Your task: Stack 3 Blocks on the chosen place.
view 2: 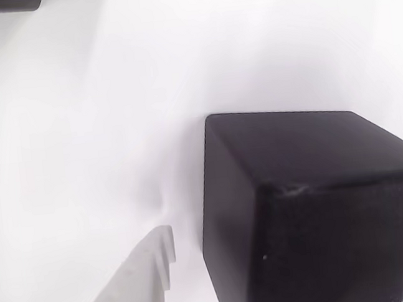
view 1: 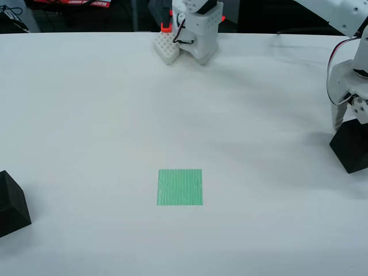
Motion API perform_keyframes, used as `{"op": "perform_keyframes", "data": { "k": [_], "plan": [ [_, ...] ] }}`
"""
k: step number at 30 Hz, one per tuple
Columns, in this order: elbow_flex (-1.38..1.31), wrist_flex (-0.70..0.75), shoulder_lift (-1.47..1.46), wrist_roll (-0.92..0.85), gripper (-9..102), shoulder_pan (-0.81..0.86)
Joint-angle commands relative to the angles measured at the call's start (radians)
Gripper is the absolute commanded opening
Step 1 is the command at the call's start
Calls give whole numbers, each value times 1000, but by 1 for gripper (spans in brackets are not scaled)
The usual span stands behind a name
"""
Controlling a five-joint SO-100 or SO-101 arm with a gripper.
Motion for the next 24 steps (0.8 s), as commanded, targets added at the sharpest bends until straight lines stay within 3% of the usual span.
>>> {"op": "perform_keyframes", "data": {
  "k": [1, 6, 13, 24],
  "plan": [
    [-51, -17, -2, -3, 43, 3],
    [-60, -34, -15, -3, 39, 6],
    [-64, -40, -15, 6, 24, 6],
    [95, -52, 166, -6, 24, 52]
  ]
}}
